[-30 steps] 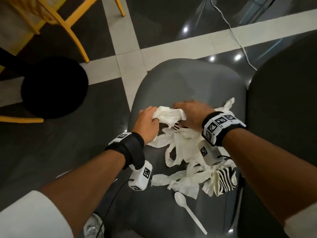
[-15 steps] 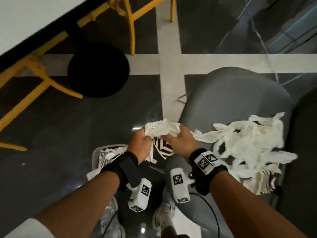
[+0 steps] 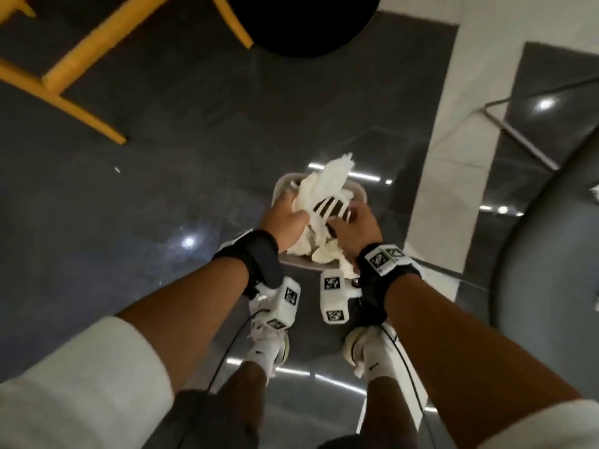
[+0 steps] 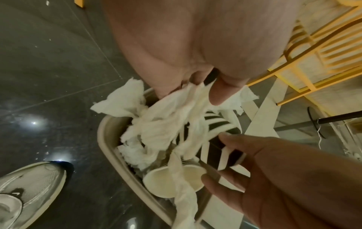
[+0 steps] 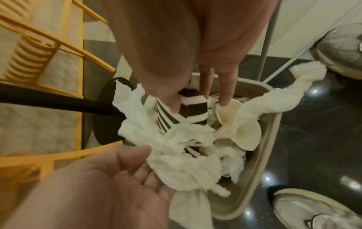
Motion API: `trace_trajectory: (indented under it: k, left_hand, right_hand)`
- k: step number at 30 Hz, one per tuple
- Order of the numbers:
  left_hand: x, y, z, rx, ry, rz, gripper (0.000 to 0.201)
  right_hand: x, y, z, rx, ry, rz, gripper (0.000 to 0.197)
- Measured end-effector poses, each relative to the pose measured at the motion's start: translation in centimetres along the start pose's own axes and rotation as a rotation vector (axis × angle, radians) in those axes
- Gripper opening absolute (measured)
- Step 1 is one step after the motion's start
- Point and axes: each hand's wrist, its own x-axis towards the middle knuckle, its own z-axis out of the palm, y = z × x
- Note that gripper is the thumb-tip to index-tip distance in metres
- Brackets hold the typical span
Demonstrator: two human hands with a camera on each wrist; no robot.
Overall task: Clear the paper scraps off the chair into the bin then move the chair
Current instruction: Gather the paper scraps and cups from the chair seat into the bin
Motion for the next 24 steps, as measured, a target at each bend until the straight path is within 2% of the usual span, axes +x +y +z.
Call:
trace_trajectory:
  k: [2,4,8,11,14,17,20,22,24]
  left_hand:
    - [1.2,-1.5,0.5,0.045,-0.073,0.002,0.053]
    - [2.1,-2.3,1.1,0.161,-0.135,0.054,0.043]
    - [3.3,-3.9,1.8,0.623,-0.062,0.139,0.034]
    - [4.0,-4.0,2.2,0.600,-0.067,0.171,0.032]
    - [4.4,-3.3,2.4,0.590,-0.160,0.103,0.044]
    - [3.9,-2.2,2.0,0.550,-0.206,0.081,0.042]
    - [2.9,-1.1,1.4,0.483,-0.170,0.071,0.044]
    - [1.5,-0.1,0.9,0.482,-0.118,0.066,0.050]
    - [-0.3,1.8,0.5,0.514,-0.054,0.070,0.051]
  right_hand:
    - [1.7,1.4,1.0,-0.118,0.017,0.013,0.044]
    - [2.9,2.6,1.6,-0.310,-0.031,-0.014,0.044]
    - [4.2,3.0,2.4,-0.780,-0.064,-0.146,0.039]
    - [5.2,2.6,3.1,-0.959,-0.126,-0.122,0.037]
    - [5.9,2.4,3.7,-0.924,-0.214,-0.107,0.037]
    - [5.3,2.0,3.2,-0.776,-0.255,-0.080,0.059]
    - [2.7,0.6,0.7,-0.699,-0.261,-0.071,0.070]
    - [0.5,-0.2,-1.6,-0.625,-0.245,-0.113,0.067]
    - [-2.2,-1.0,-4.7,-0.530,-0.208,-0.176,0.057]
